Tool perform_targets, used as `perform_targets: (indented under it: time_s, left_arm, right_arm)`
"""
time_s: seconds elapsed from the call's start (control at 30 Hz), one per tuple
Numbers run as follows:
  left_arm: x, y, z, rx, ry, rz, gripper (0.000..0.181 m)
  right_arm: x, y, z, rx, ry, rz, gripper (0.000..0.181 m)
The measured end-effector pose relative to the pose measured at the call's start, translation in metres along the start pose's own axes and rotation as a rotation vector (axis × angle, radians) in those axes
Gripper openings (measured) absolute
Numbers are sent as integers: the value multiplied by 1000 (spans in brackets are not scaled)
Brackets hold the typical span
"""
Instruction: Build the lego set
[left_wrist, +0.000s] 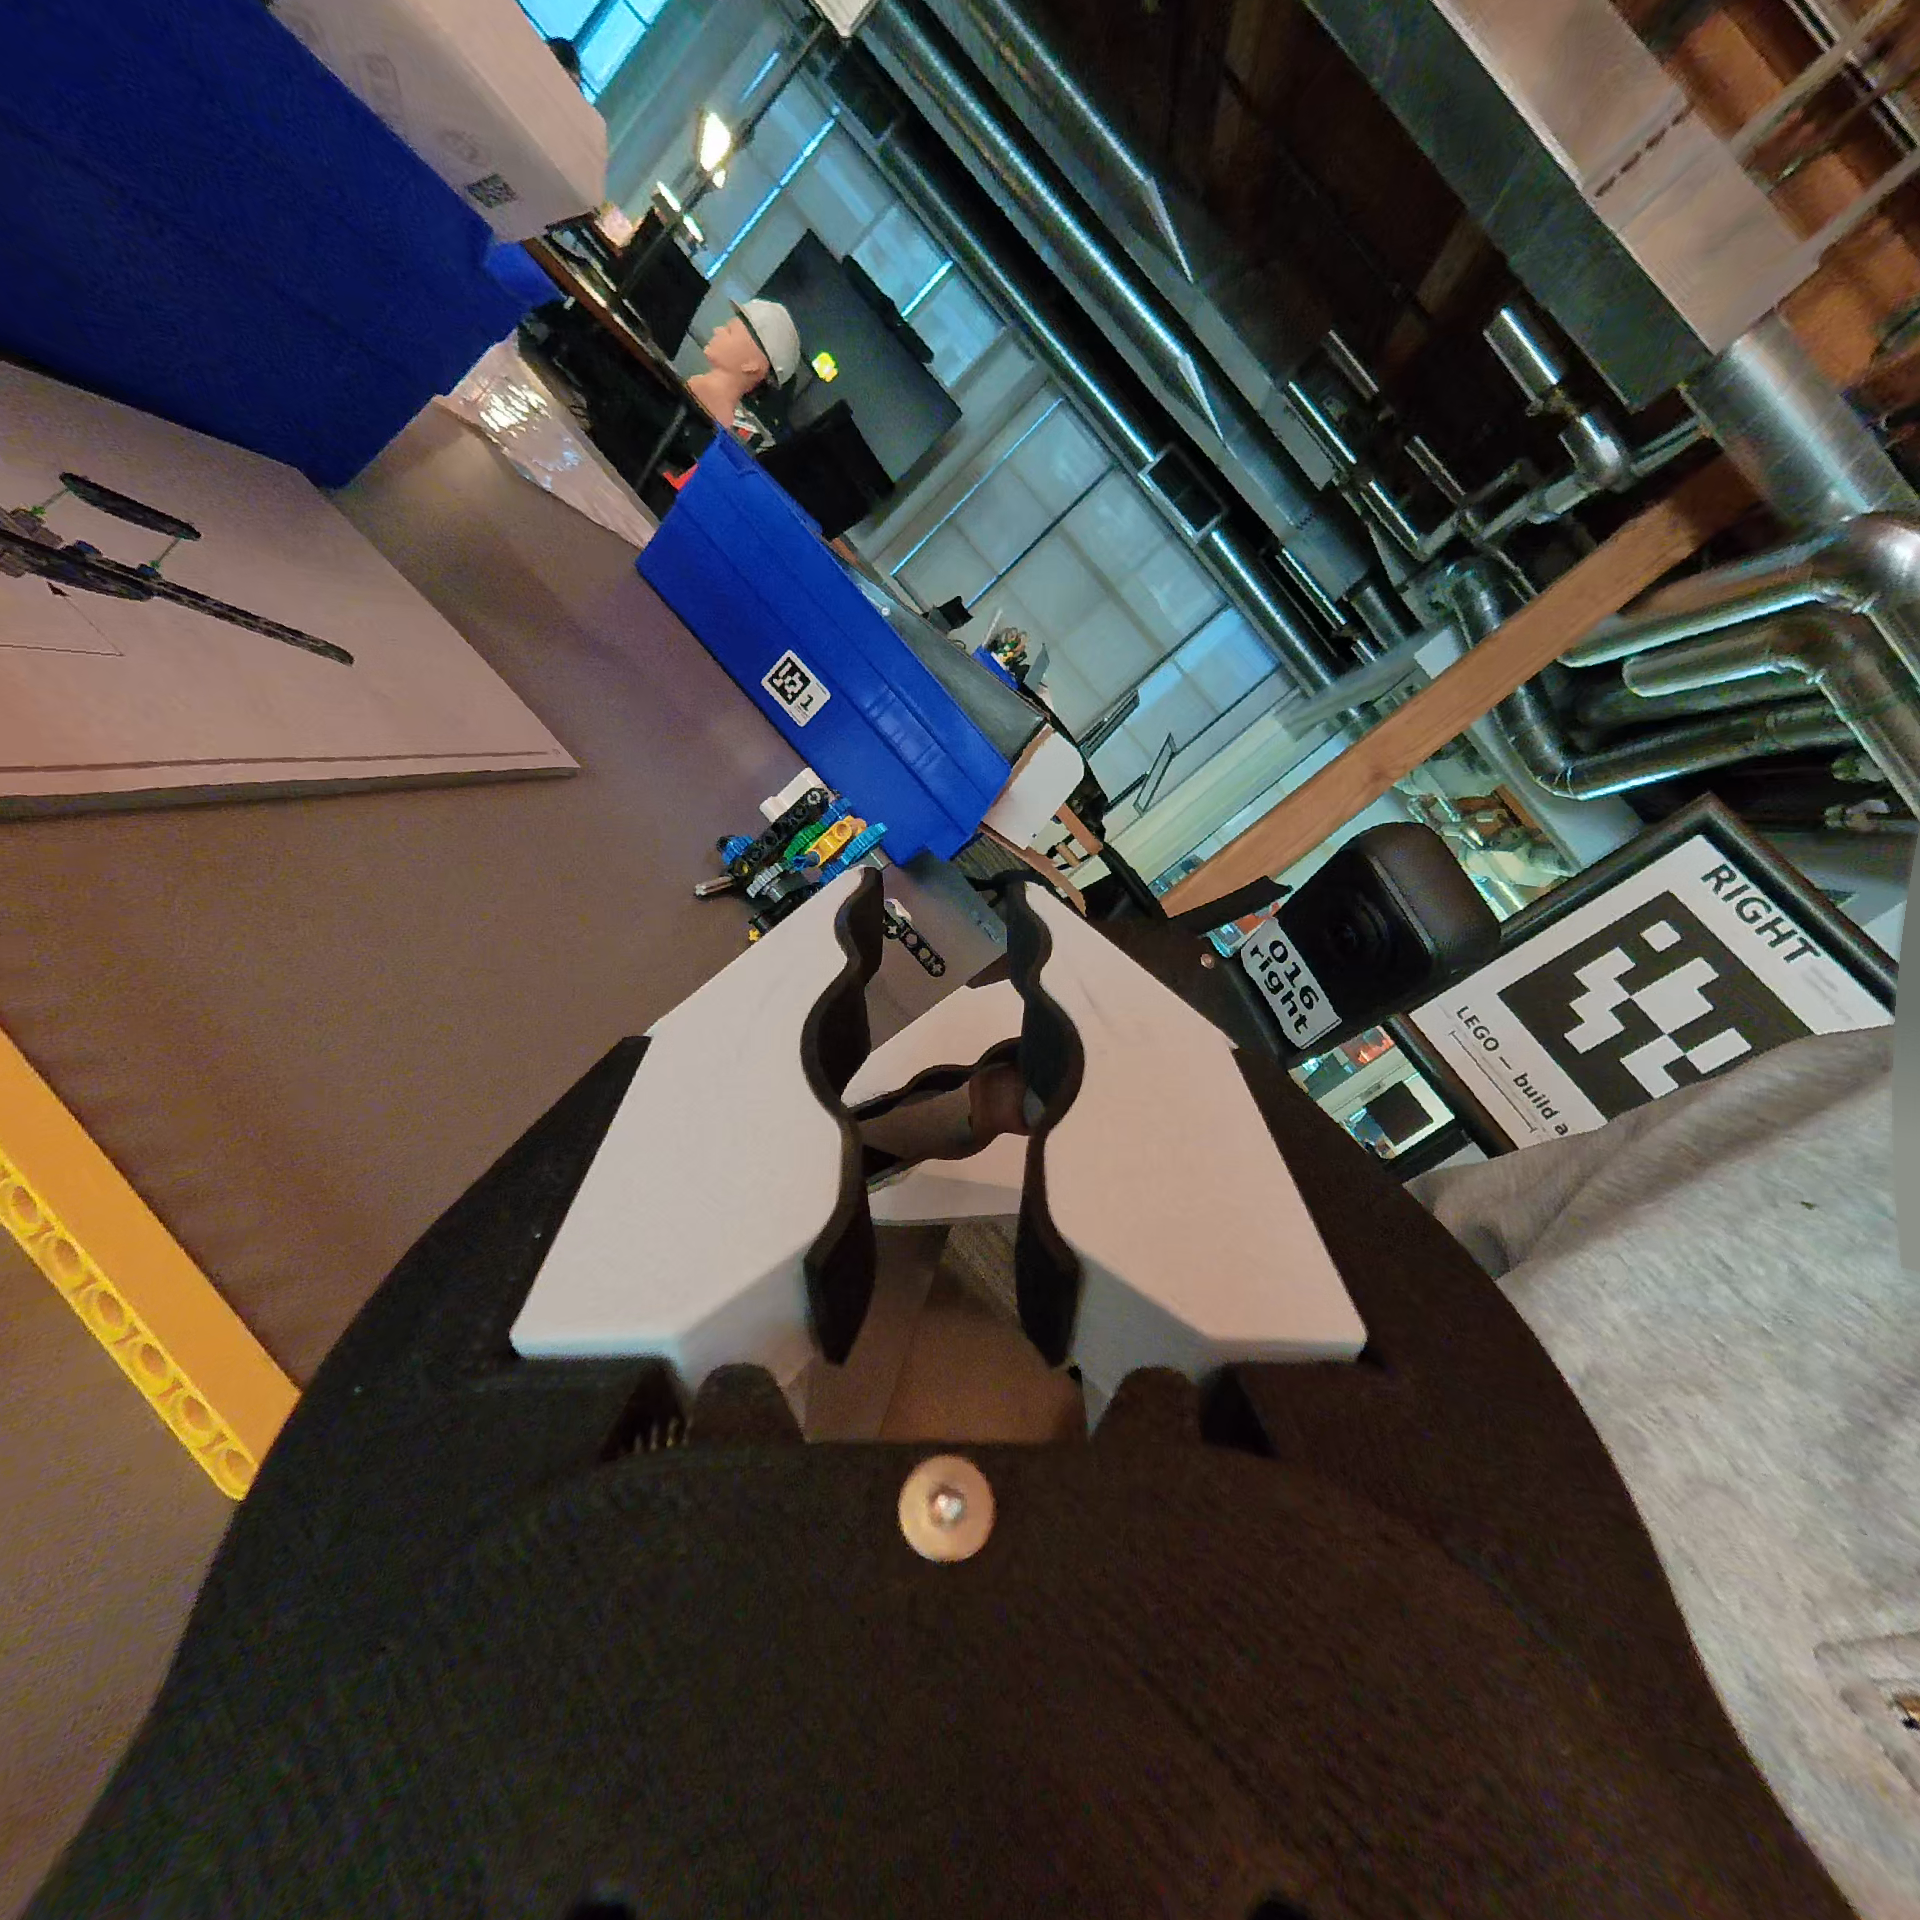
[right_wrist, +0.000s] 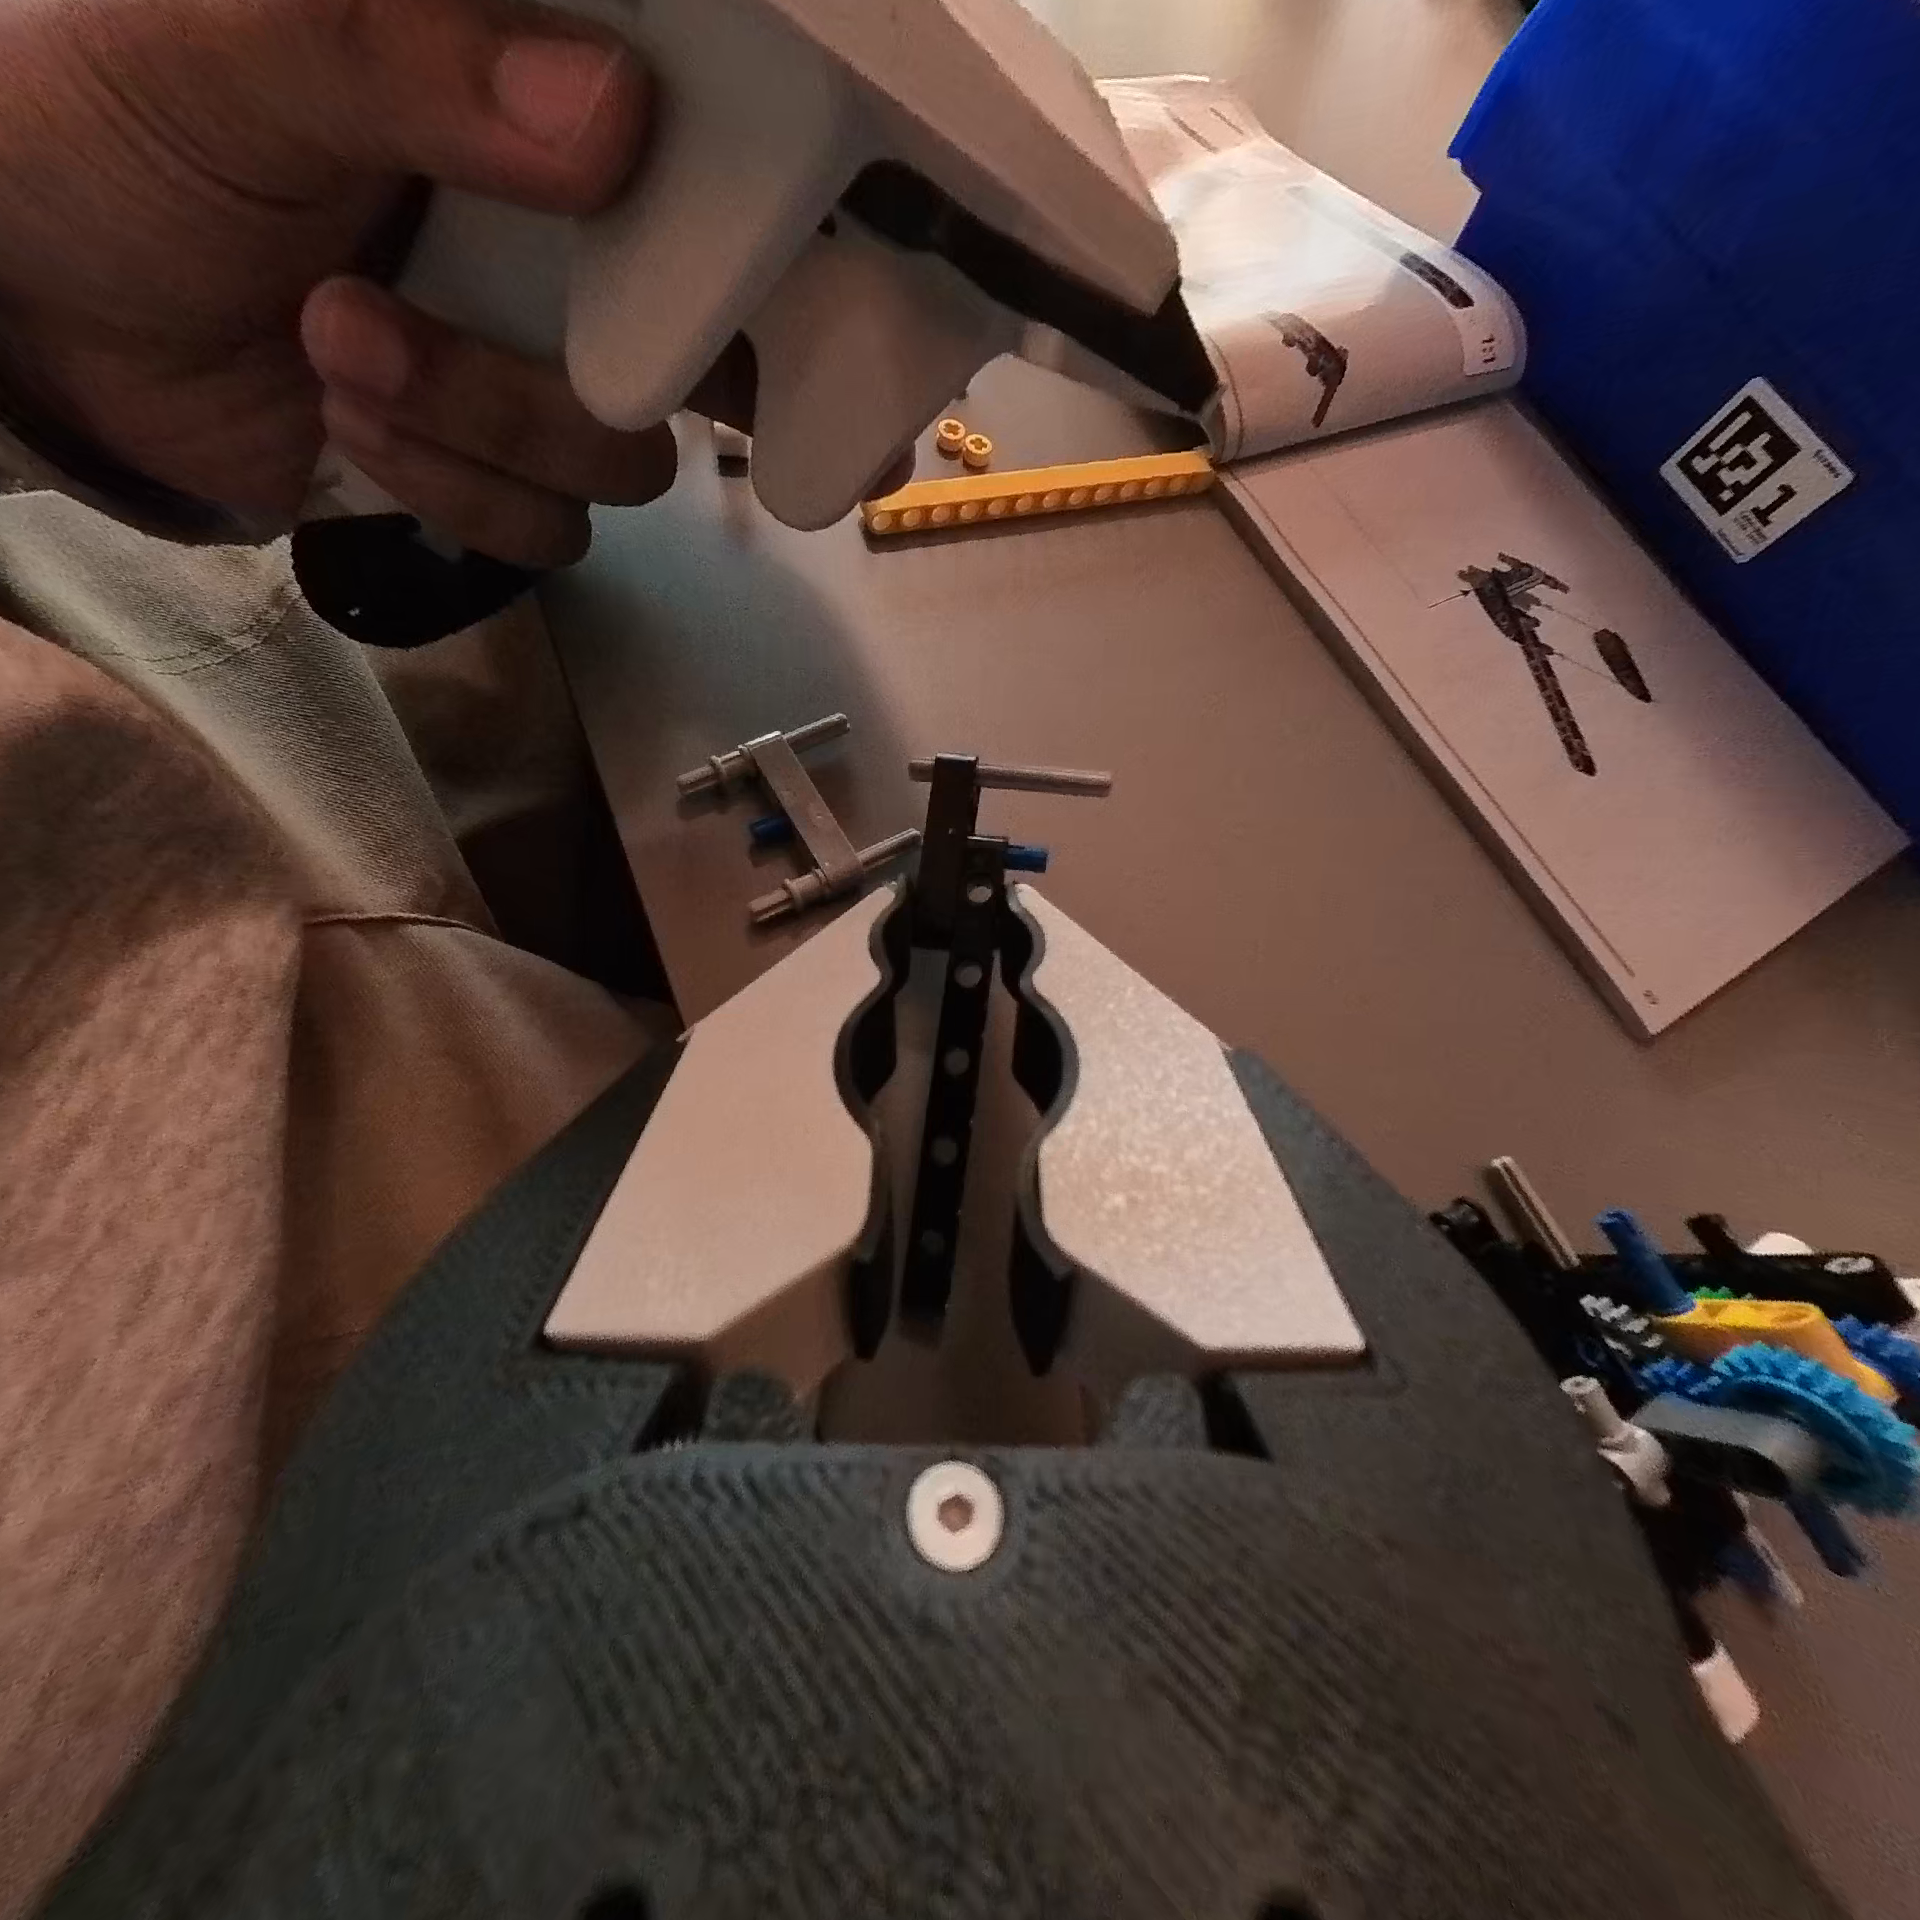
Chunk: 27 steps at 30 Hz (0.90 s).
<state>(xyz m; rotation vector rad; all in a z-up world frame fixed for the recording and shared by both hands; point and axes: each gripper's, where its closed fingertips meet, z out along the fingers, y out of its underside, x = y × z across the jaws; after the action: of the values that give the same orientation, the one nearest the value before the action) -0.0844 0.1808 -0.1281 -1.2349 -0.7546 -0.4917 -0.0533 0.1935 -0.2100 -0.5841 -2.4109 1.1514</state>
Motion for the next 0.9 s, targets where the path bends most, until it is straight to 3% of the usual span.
perform_targets:
  time_s: [0.9]
  left_arm:
    - [-3,-7,-4,22,-13,5,20]
  right_arm:
    - [0,4,2,-12,-27,42,15]
